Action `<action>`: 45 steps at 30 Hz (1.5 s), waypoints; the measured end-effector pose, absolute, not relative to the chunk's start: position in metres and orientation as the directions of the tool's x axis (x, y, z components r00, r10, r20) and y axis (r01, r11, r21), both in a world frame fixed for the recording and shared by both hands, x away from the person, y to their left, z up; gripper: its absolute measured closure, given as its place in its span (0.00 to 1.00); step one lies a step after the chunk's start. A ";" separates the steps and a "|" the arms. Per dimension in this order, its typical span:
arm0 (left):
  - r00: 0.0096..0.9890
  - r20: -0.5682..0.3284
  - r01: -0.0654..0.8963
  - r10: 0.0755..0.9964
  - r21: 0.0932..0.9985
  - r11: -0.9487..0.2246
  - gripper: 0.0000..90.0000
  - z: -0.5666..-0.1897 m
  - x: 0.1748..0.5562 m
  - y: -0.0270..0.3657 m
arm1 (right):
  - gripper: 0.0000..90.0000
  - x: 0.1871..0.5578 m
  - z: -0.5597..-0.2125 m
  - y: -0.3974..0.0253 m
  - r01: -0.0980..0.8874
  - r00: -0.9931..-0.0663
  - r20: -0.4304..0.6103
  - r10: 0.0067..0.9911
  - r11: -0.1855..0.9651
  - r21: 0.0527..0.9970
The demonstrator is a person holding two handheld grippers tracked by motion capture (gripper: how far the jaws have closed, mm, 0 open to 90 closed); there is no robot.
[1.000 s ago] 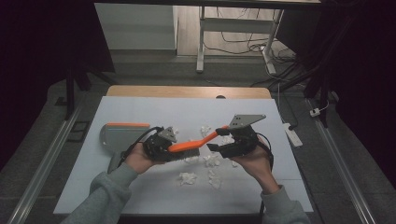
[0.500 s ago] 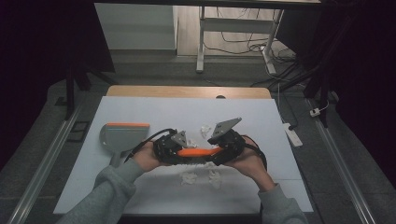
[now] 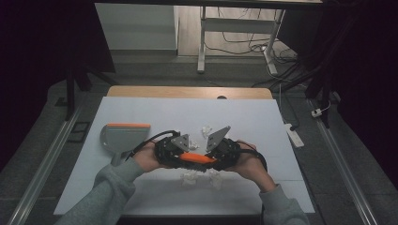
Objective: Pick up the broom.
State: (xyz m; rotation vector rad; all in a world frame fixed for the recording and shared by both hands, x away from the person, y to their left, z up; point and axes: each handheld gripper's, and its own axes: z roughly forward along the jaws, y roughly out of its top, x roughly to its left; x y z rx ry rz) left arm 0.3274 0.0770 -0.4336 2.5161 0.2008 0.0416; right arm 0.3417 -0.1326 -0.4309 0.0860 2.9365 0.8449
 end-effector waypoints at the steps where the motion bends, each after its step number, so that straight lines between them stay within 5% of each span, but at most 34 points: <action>1: 0.988 -0.020 0.133 0.150 0.584 -0.801 0.87 -0.434 0.328 0.078 | 0.75 0.341 -0.430 -0.133 0.026 -0.995 -0.065 0.072 0.845 0.534; 7: 0.984 0.032 0.118 0.175 0.619 -0.777 0.83 -0.430 0.325 0.082 | 0.76 0.340 -0.426 -0.134 0.032 -0.994 -0.068 0.082 0.838 0.545; 10: 0.941 0.119 0.170 0.317 0.644 -0.746 0.49 -0.427 0.323 0.090 | 0.77 0.343 -0.424 -0.136 0.075 -0.988 -0.072 0.139 0.826 0.558; 13: 0.909 0.123 0.213 0.398 0.684 -0.697 0.42 -0.424 0.319 0.100 | 0.77 0.346 -0.422 -0.142 0.089 -0.986 -0.067 0.155 0.814 0.574; 18: 0.829 0.149 0.287 0.540 0.715 -0.638 0.40 -0.427 0.300 0.127 | 0.77 0.351 -0.420 -0.150 0.122 -0.978 -0.061 0.198 0.789 0.602; 25: 0.743 0.076 0.378 0.665 0.772 -0.511 0.41 -0.450 0.281 0.174 | 0.77 0.359 -0.416 -0.163 0.162 -0.961 -0.066 0.269 0.740 0.653; 33: 0.662 0.100 0.426 0.743 0.765 -0.483 0.39 -0.461 0.268 0.207 | 0.77 0.367 -0.416 -0.174 0.221 -0.938 -0.053 0.343 0.709 0.670; 45: 0.616 0.018 0.497 0.788 0.767 -0.406 0.31 -0.472 0.268 0.227 | 0.77 0.373 -0.416 -0.189 0.296 -0.892 -0.057 0.449 0.675 0.676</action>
